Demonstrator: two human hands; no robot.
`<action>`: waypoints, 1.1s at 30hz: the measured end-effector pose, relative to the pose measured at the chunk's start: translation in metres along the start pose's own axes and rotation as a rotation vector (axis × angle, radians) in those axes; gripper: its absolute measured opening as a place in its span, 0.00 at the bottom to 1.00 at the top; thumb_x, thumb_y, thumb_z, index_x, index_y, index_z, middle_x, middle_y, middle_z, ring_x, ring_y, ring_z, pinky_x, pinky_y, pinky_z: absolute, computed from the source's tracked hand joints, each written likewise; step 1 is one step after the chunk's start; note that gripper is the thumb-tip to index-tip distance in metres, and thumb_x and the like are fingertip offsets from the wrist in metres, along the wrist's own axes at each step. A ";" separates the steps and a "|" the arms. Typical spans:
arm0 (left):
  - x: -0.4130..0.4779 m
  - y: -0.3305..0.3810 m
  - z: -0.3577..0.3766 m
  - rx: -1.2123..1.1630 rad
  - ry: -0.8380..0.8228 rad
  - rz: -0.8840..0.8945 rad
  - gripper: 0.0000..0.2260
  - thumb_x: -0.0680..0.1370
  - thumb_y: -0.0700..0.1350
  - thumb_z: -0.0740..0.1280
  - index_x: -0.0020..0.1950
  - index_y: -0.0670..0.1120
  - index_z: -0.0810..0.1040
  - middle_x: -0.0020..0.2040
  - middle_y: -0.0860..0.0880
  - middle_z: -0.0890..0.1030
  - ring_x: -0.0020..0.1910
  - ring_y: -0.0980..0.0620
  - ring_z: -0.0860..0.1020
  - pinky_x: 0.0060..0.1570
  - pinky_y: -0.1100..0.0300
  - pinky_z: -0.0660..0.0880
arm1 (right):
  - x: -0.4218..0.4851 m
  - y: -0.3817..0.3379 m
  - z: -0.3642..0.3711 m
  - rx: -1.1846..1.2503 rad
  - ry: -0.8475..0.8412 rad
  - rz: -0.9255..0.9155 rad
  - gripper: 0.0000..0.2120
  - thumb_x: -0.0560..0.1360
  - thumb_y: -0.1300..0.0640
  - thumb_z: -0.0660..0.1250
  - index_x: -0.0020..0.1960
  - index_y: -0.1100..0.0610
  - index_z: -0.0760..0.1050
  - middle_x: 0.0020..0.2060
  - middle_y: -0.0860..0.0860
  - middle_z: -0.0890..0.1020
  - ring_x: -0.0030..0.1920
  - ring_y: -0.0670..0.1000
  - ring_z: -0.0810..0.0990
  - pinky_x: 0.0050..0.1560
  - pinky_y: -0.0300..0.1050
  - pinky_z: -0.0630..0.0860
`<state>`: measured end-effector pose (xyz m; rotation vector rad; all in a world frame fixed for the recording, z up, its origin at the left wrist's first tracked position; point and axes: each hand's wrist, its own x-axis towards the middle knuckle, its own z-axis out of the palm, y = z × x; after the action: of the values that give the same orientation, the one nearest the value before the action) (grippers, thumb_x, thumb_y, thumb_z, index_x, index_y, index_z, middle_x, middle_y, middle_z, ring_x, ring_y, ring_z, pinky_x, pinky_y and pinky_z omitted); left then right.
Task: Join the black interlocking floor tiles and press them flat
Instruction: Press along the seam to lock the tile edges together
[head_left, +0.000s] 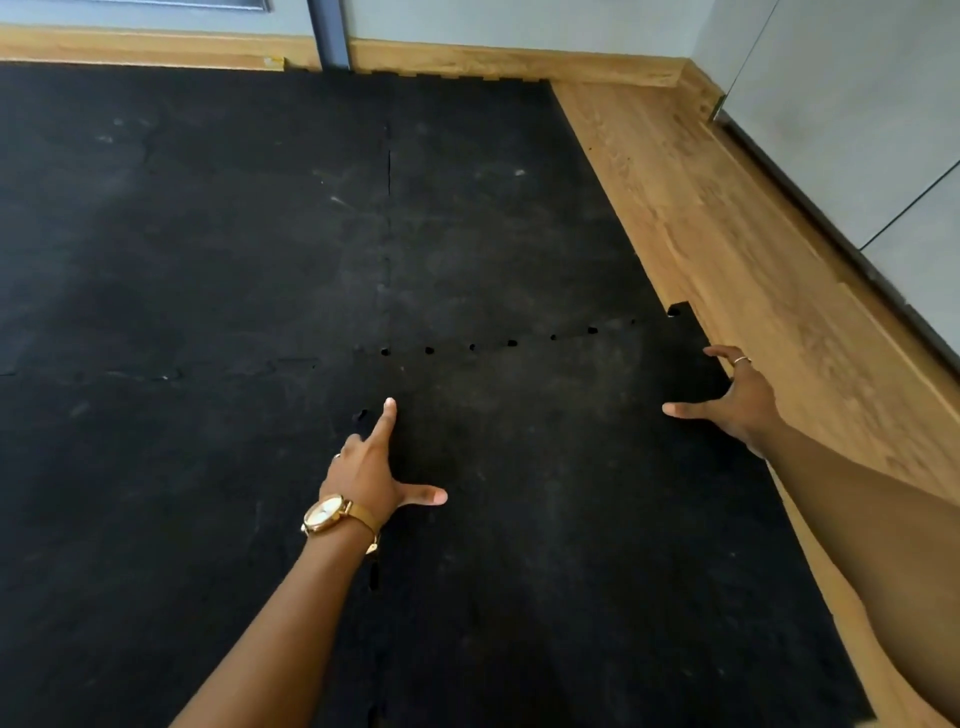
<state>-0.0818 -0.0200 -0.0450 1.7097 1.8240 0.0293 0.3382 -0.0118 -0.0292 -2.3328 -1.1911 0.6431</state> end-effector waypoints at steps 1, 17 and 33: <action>0.003 0.001 -0.003 -0.002 -0.009 0.004 0.59 0.59 0.63 0.78 0.78 0.59 0.42 0.60 0.42 0.72 0.59 0.42 0.74 0.53 0.49 0.77 | 0.001 -0.002 0.001 0.006 0.005 0.002 0.45 0.58 0.51 0.83 0.70 0.48 0.65 0.72 0.56 0.66 0.72 0.60 0.64 0.69 0.60 0.66; 0.028 0.006 -0.022 0.086 -0.127 0.045 0.61 0.56 0.62 0.80 0.79 0.55 0.47 0.73 0.43 0.66 0.69 0.39 0.68 0.65 0.44 0.71 | -0.001 0.014 0.012 -0.074 -0.057 0.045 0.47 0.61 0.46 0.80 0.74 0.50 0.62 0.74 0.57 0.65 0.72 0.62 0.64 0.68 0.59 0.66; 0.023 0.002 -0.004 0.074 -0.166 -0.002 0.58 0.61 0.61 0.78 0.78 0.60 0.40 0.68 0.39 0.67 0.63 0.38 0.72 0.60 0.43 0.74 | -0.001 0.005 0.008 -0.134 -0.076 0.061 0.50 0.60 0.44 0.80 0.75 0.49 0.60 0.73 0.59 0.65 0.72 0.63 0.64 0.69 0.60 0.66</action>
<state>-0.0809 0.0030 -0.0513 1.7070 1.7233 -0.1777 0.3362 -0.0137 -0.0383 -2.4841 -1.2348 0.6981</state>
